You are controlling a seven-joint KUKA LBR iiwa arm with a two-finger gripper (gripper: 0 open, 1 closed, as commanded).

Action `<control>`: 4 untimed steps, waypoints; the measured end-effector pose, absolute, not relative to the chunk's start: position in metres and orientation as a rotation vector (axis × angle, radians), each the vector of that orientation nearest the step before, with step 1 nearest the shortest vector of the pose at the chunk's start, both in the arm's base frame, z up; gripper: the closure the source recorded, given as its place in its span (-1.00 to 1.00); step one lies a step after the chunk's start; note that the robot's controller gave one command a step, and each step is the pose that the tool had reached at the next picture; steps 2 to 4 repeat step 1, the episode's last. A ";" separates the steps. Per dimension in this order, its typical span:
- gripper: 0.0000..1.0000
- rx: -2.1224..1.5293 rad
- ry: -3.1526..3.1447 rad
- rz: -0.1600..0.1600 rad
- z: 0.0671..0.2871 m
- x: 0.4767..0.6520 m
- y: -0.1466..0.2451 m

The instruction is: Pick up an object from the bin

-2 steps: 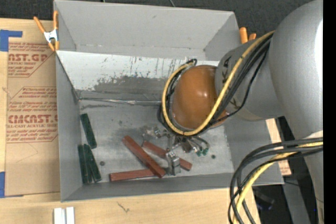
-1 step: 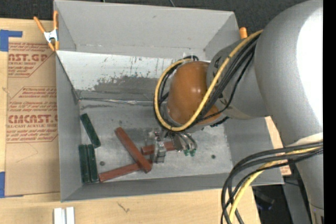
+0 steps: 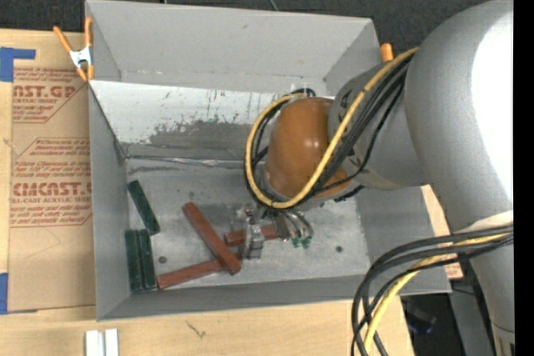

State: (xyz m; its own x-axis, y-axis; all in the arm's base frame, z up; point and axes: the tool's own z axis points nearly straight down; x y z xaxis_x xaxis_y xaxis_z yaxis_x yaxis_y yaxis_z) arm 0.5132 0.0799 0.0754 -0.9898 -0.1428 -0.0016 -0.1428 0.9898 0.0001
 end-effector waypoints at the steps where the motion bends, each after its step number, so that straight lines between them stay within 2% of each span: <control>1: 1.00 -0.253 3.125 -0.001 0.231 0.549 0.048; 4: 1.00 -0.253 3.125 -0.001 0.231 0.549 0.048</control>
Offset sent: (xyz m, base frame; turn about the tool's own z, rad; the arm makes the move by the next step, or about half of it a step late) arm 0.0000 0.0000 0.0000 0.0000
